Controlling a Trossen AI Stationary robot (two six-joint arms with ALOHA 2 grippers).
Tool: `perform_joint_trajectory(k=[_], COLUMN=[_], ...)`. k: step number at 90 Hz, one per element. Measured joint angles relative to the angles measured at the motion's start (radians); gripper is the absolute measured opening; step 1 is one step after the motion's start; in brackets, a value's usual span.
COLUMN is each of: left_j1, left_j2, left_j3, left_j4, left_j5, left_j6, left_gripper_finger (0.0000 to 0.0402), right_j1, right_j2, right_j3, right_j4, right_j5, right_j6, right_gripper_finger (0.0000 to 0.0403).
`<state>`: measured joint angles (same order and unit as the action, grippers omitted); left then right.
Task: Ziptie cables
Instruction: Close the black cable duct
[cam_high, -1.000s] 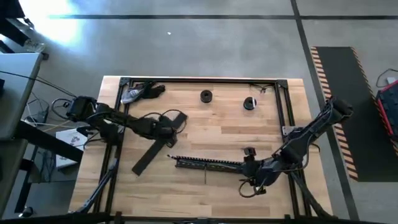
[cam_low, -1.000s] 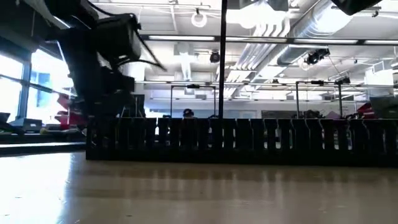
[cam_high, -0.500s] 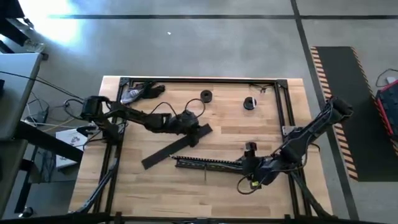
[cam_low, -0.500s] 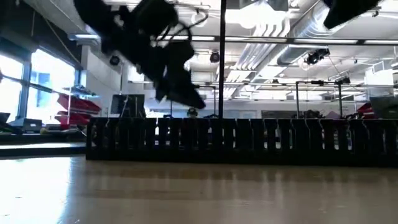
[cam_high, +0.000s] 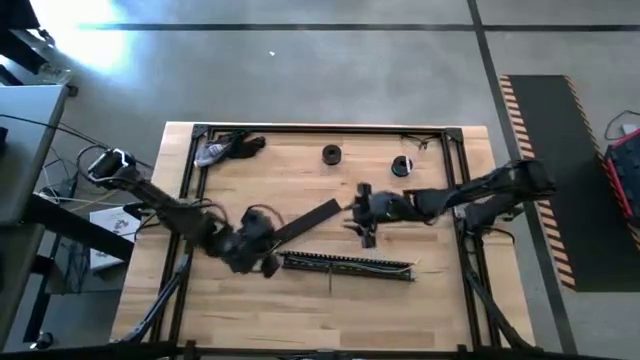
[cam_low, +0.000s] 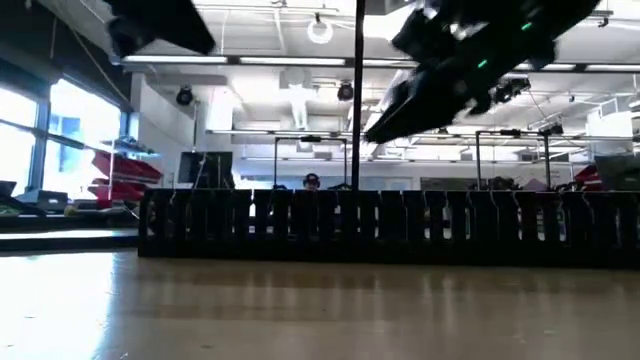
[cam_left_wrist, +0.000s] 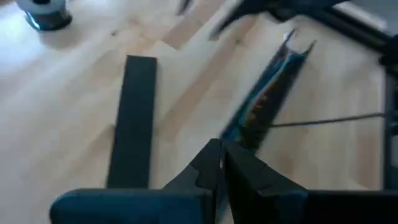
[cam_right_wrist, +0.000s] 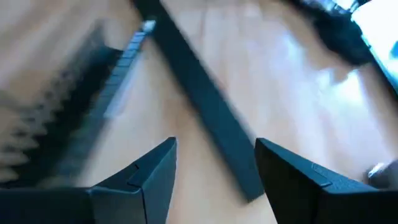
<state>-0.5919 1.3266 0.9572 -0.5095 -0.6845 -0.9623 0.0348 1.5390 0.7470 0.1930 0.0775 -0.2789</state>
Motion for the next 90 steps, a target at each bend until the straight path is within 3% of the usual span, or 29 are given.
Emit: perform_joint_trajectory(k=[19, 28, 45, 58, 78, 90], left_j1=[-0.038, -0.034, -0.042, -0.062, -0.084, -0.072], left_j2=[0.006, 0.008, 0.011, 0.011, 0.025, 0.077], left_j3=[-0.059, -0.079, -0.109, -0.129, -0.128, -0.128], left_j4=[-0.055, -0.069, -0.069, -0.075, -0.07, -0.074], left_j5=[-0.054, -0.038, 0.074, 0.079, 0.025, -0.015], left_j6=[-0.172, -0.189, -0.194, -0.262, -0.184, -0.127], left_gripper_finger=[0.0005, 0.0007, 0.0055, 0.0109, 0.0142, 0.0143], right_j1=[-0.168, -0.208, -0.237, -0.254, -0.277, -0.272], right_j2=[0.254, 0.361, 0.509, 0.546, 0.534, 0.524], right_j3=[0.223, 0.316, 0.448, 0.498, 0.443, 0.371], right_j4=[-0.104, -0.176, -0.273, -0.357, -0.45, -0.389], right_j5=[-0.318, -0.398, -0.402, -0.383, -0.361, -0.34], right_j6=[-0.145, -0.268, -0.355, -0.341, -0.189, -0.1], right_gripper_finger=[0.0213, 0.024, 0.0307, 0.033, 0.0281, 0.0236])
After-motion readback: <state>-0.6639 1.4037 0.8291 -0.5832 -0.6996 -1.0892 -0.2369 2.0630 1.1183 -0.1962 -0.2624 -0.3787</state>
